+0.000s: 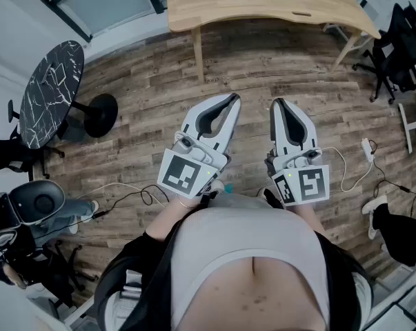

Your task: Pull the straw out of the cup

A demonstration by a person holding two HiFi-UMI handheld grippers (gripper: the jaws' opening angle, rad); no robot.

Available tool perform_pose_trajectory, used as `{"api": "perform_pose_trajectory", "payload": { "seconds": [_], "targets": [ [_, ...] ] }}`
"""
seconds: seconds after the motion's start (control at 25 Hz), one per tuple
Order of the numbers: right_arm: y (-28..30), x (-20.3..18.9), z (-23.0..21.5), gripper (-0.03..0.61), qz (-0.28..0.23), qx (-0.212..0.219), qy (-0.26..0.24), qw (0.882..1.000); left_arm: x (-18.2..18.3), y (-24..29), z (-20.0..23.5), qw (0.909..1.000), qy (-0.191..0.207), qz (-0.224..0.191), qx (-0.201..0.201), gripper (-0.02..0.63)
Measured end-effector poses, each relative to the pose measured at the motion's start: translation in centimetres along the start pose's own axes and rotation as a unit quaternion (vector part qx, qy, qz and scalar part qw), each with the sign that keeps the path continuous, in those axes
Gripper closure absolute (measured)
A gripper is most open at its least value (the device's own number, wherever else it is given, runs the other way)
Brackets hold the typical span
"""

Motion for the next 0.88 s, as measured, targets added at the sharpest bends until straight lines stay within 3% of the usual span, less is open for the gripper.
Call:
{"api": "perform_pose_trajectory", "payload": {
  "seconds": [0.88],
  "targets": [
    [4.1,-0.6,4.7,0.545,0.005,-0.014,-0.009,1.0,0.0,-2.3,5.0,0.9994,-0.017,-0.008,-0.029,0.603]
  ]
}}
Point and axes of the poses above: the fingertips, and each gripper's own axes: y forward along the fingers, z to its left, x out of its top, the point moved 4 cm from there along -y, backward along the fingers, and after that the axes turned 13 degrees about x, right-handed, at the moved point
